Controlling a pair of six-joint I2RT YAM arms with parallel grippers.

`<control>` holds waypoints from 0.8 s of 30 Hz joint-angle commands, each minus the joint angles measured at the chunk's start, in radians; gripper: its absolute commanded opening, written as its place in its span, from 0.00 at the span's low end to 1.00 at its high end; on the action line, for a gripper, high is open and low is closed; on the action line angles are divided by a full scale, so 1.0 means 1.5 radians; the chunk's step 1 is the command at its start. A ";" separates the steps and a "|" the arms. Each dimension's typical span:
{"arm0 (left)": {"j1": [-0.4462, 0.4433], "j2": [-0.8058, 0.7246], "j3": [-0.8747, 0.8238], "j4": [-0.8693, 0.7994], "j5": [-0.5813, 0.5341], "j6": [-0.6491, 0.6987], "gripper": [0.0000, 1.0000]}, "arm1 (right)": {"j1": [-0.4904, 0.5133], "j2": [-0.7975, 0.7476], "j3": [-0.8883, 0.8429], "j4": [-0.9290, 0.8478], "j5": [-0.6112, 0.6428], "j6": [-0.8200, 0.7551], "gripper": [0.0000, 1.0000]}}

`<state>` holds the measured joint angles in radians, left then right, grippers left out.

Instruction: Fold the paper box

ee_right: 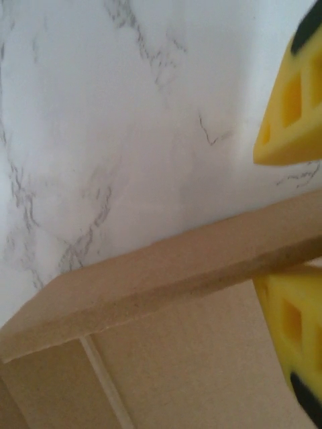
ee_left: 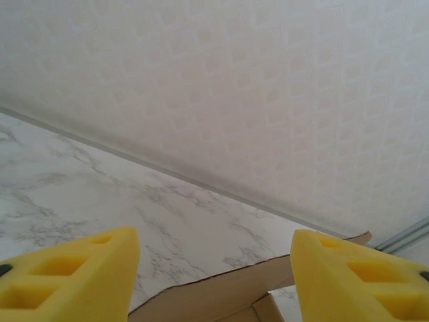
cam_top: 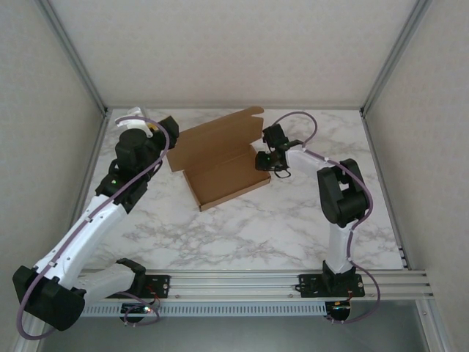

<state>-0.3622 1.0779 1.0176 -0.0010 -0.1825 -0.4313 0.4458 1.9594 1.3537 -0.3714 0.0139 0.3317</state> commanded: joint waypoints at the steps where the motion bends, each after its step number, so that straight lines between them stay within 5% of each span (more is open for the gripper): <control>1: 0.009 0.004 -0.016 0.017 -0.019 0.022 0.65 | -0.001 -0.047 -0.052 0.017 0.085 0.051 0.36; 10: 0.011 0.040 -0.041 0.084 0.012 0.051 0.71 | -0.011 -0.143 -0.202 0.053 0.123 0.134 0.28; 16: 0.052 0.093 -0.044 0.121 0.181 0.135 0.59 | -0.015 -0.329 -0.279 0.123 0.092 0.045 0.59; 22: 0.072 0.084 -0.119 0.243 0.290 0.192 0.68 | -0.045 -0.514 -0.365 0.330 0.103 -0.091 0.67; 24: 0.070 0.073 -0.145 0.296 0.312 0.194 0.73 | -0.048 -0.545 -0.380 0.396 0.110 -0.148 0.82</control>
<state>-0.2600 1.2247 0.8406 0.2848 0.1585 -0.1947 0.3843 1.1687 0.8291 0.0265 0.1589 0.2619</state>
